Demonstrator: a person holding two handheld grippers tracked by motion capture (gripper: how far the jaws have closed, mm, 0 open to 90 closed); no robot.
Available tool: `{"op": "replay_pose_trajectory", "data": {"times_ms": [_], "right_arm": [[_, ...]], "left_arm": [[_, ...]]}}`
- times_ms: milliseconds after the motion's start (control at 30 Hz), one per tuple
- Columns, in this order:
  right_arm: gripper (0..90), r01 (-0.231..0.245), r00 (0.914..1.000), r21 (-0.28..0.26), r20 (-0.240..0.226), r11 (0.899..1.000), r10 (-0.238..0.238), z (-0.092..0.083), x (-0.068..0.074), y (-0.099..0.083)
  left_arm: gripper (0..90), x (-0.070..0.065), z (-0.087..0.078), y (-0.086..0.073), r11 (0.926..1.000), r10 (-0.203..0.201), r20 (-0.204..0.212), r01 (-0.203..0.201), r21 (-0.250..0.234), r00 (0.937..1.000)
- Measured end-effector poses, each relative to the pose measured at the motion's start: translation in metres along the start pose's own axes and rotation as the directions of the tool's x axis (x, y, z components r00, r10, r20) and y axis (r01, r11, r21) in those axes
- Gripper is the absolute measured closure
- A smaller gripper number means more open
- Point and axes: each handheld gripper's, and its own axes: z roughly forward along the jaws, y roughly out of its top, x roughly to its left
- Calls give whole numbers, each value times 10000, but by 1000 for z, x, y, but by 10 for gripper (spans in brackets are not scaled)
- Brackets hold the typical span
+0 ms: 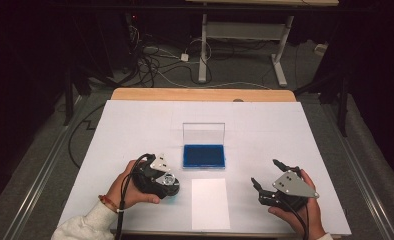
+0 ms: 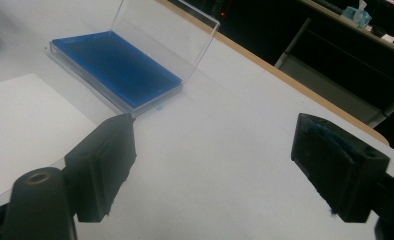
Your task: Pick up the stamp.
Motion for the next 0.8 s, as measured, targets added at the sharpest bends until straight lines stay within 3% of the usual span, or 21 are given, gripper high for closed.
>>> {"op": "replay_pose_trajectory", "data": {"times_ms": [333, 600, 800], "right_arm": [[191, 169, 9998, -6, -67, 9999, -169, 1, 3, 0], [193, 307, 9995, 24, -67, 9995, -307, 1, 5, 1], [191, 257, 9996, 81, -140, 9996, -256, 2, 4, 1]], "left_arm": [[538, -4, 2, 7, 9984, 468, -132, -464, 317, 9988], [545, -7, 2, 7, 9976, 617, -374, -604, 344, 9974], [546, -4, -4, 5, 9989, 461, -968, -459, 47, 9942]]}}
